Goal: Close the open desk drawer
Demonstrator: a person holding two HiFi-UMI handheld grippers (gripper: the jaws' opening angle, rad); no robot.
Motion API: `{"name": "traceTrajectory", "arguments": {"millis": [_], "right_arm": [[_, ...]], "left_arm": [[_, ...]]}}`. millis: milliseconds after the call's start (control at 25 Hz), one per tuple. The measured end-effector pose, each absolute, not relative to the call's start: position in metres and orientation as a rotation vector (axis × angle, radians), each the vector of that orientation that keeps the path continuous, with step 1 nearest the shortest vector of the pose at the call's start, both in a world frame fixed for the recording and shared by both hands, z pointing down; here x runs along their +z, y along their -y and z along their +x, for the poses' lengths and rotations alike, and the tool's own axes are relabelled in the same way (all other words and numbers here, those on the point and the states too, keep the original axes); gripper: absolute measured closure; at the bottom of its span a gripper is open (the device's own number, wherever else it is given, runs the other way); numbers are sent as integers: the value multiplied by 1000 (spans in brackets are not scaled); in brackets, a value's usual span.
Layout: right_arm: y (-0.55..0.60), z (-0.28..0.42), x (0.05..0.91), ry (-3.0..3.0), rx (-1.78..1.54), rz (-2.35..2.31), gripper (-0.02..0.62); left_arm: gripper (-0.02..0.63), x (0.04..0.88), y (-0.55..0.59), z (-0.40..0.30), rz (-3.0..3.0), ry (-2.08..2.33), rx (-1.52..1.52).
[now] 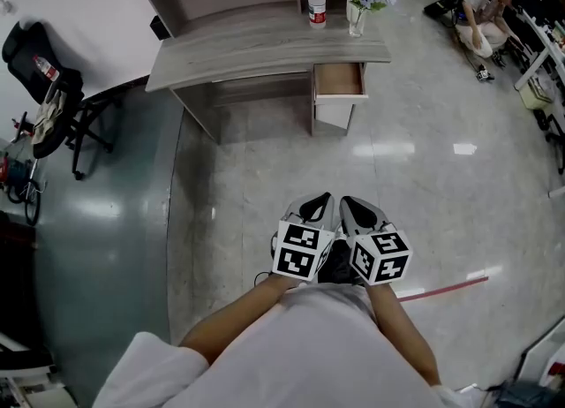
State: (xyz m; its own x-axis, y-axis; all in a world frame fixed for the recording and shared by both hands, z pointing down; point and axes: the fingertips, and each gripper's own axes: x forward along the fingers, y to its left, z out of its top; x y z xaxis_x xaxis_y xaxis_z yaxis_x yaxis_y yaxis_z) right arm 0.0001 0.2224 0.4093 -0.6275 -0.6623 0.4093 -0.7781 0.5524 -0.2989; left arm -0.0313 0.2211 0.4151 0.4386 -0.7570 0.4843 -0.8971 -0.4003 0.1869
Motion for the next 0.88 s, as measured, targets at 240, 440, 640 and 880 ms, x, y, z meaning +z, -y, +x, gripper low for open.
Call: {"name": "traceTrajectory", "arguments": {"millis": [240, 440, 640, 880], "right_arm": [[-162, 7, 417, 2534, 704, 1176, 594], [-112, 17, 420, 2538, 743, 1155, 594], [-69, 30, 422, 2545, 782, 1134, 594], [-31, 41, 421, 2571, 820, 1111, 594]], "left_arm": [[603, 424, -162, -25, 2234, 1400, 466], [603, 425, -111, -15, 2210, 1411, 485], [603, 423, -68, -2, 2196, 1424, 509], [603, 422, -33, 10, 2172, 1449, 546]]}}
